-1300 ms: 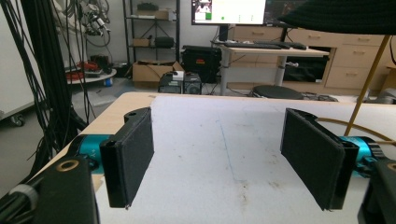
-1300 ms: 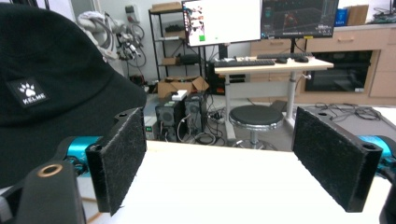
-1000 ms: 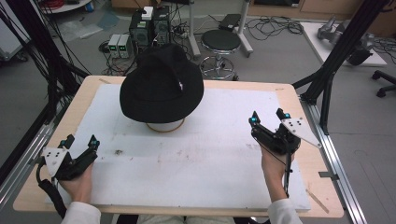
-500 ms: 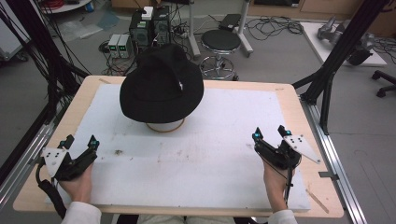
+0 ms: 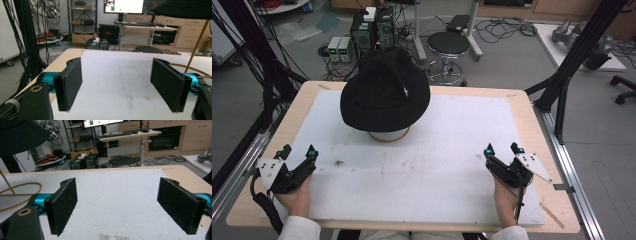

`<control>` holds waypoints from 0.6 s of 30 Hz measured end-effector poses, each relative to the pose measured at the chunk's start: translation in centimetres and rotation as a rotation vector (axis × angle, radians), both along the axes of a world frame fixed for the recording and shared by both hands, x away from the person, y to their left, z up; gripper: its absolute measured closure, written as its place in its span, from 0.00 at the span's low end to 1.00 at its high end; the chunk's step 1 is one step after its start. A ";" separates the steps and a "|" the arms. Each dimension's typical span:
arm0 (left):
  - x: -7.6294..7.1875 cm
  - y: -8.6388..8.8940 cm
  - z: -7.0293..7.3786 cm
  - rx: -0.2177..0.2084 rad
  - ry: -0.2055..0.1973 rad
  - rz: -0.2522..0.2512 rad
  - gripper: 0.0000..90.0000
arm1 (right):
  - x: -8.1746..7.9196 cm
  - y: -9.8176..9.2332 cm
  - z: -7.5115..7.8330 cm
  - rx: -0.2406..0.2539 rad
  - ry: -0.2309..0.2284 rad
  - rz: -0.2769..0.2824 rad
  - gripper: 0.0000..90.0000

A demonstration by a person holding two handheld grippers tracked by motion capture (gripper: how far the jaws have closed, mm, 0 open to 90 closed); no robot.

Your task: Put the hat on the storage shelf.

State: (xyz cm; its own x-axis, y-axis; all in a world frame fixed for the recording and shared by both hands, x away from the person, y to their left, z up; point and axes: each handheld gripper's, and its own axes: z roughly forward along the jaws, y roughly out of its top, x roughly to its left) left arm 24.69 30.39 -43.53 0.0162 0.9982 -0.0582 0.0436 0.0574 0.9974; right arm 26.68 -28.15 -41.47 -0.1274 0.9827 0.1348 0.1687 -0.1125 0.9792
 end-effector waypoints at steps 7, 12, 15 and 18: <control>0.0 0.1 0.0 -0.007 0.002 0.000 0.29 | 0.2 0.3 -0.9 -0.023 0.013 0.000 0.16; 0.1 0.1 -0.1 -0.015 0.006 -0.002 0.29 | 0.1 0.5 -0.9 -0.007 0.006 -0.002 0.15; 0.1 0.2 -0.1 -0.023 0.005 -0.001 0.29 | 0.1 0.4 -1.1 -0.006 0.003 -0.003 0.15; 0.1 0.3 -0.1 -0.027 0.007 -0.001 0.29 | 0.1 0.4 -1.1 -0.010 -0.002 -0.003 0.15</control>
State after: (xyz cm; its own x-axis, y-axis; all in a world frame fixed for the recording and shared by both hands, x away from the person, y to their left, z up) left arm 24.75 30.65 -43.63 0.0165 0.9963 -0.0849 0.0509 0.0840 0.9952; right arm 26.81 -27.75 -42.59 -0.1248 0.9844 0.1244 0.1660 -0.1029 0.9807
